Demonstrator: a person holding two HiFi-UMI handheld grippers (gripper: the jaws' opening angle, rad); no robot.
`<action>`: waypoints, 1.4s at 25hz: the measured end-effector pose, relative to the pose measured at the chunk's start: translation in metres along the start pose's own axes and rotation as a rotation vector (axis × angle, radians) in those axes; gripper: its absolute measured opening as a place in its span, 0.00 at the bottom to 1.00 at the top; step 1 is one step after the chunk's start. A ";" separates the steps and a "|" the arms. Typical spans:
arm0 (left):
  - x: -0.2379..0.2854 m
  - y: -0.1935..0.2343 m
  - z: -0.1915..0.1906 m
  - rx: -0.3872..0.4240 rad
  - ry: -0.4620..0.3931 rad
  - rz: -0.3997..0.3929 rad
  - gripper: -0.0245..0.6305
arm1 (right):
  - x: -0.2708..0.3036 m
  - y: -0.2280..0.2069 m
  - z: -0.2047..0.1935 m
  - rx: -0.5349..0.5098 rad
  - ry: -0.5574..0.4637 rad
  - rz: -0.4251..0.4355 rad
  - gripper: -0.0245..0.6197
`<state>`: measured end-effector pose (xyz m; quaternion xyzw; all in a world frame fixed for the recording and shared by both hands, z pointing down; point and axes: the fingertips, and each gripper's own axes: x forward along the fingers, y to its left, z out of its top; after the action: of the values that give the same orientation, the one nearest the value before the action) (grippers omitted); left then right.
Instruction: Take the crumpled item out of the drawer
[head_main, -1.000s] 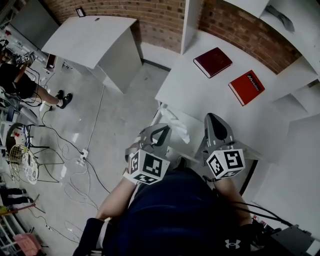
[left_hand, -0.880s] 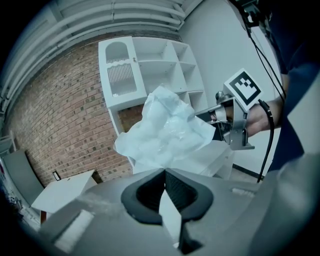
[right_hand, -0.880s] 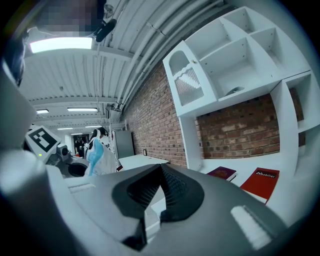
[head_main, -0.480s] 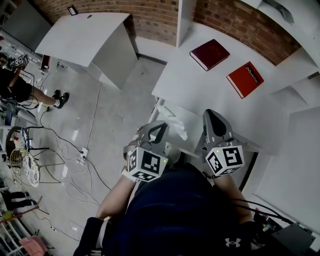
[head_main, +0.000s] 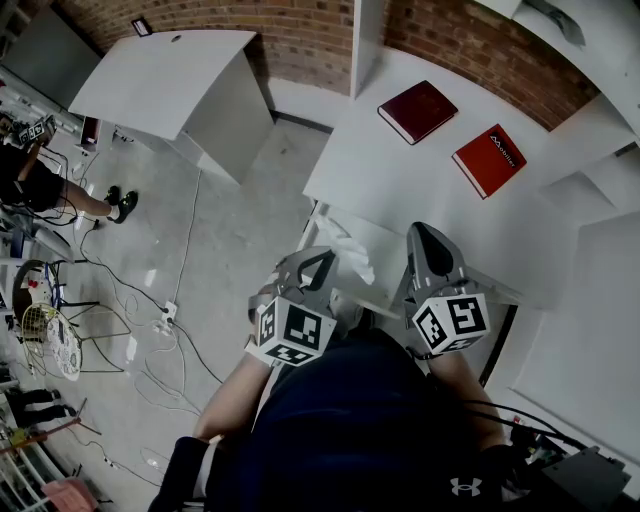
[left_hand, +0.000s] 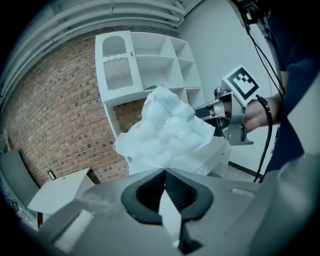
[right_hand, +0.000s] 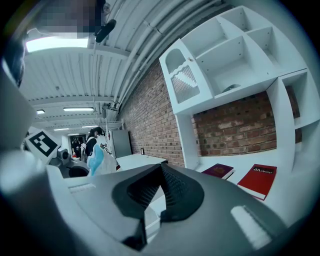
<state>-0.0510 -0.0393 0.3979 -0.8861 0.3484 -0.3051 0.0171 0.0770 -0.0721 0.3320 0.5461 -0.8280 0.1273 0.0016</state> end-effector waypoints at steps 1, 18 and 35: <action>0.001 0.000 -0.001 0.000 0.002 -0.001 0.04 | 0.000 0.000 -0.001 0.000 0.001 0.000 0.04; 0.002 0.004 -0.008 -0.013 0.006 -0.019 0.04 | 0.003 0.002 -0.008 0.004 0.014 -0.009 0.04; 0.003 0.010 -0.013 -0.003 0.009 -0.038 0.04 | 0.006 0.006 -0.009 0.008 0.018 -0.026 0.04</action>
<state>-0.0625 -0.0467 0.4080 -0.8912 0.3320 -0.3090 0.0086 0.0678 -0.0737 0.3405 0.5554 -0.8204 0.1355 0.0088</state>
